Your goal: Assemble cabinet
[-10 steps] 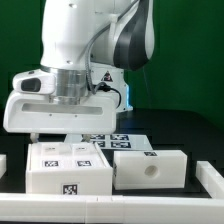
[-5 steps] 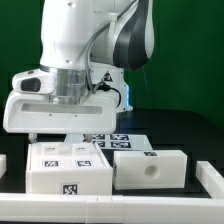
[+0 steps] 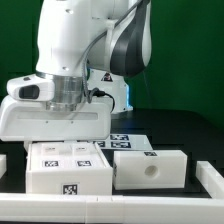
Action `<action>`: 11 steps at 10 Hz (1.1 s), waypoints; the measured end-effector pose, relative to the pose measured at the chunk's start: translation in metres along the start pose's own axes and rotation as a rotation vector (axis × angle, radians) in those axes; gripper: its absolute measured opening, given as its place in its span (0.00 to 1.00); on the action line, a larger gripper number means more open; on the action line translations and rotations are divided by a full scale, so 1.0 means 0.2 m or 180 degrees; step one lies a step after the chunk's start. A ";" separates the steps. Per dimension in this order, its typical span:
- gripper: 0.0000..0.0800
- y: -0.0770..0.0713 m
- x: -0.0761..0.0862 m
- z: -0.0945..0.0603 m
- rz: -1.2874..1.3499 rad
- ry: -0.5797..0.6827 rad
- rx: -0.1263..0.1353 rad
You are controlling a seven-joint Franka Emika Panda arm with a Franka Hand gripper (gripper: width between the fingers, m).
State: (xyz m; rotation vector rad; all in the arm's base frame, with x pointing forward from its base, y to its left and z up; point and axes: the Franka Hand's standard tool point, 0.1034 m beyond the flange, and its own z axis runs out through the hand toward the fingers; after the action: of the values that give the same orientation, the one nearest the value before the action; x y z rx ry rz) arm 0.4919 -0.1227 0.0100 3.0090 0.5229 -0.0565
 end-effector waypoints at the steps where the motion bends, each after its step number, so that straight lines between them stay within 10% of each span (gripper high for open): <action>1: 0.81 -0.01 0.00 0.00 -0.0004 -0.0001 0.0007; 5: 0.66 -0.02 0.00 0.01 0.0058 -0.0008 0.0011; 7: 0.31 -0.02 0.00 0.01 0.0070 -0.0011 0.0013; 11: 0.25 -0.02 0.00 0.01 0.0097 -0.0011 0.0015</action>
Offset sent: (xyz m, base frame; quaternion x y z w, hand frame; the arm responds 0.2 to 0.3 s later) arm 0.0029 0.0064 -0.0111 0.0135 0.0000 0.0197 0.9997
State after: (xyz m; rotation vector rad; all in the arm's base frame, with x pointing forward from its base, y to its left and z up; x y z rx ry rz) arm 0.4903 -0.1181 0.0083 3.0199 0.4772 -0.0609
